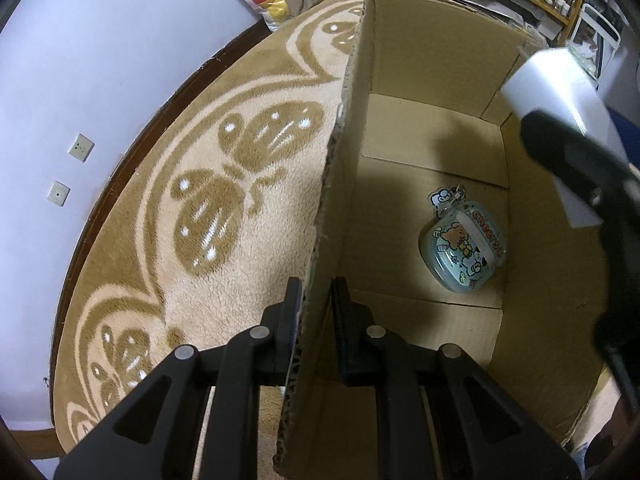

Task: Organize rigid objects
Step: 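Lift the white charger with the right tool and carry it over the box, then lower the charger into the box and open the right tool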

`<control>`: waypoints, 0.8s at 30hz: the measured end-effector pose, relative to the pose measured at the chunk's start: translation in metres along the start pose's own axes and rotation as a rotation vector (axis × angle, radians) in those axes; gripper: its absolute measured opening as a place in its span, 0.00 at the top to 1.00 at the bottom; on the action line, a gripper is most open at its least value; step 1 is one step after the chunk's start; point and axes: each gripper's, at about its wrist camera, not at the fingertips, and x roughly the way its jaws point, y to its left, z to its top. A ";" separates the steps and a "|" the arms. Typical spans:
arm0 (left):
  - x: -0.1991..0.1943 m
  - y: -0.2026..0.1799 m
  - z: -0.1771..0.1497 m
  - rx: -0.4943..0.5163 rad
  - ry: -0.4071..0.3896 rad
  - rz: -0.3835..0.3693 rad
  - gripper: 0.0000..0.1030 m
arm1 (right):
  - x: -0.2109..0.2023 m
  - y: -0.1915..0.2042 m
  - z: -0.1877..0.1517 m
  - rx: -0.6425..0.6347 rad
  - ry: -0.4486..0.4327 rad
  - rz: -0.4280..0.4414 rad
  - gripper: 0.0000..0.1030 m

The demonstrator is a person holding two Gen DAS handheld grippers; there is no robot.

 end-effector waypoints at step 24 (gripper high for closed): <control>-0.003 0.000 0.000 0.000 -0.004 -0.005 0.87 | -0.055 -0.048 -0.006 0.173 -0.070 -0.058 0.04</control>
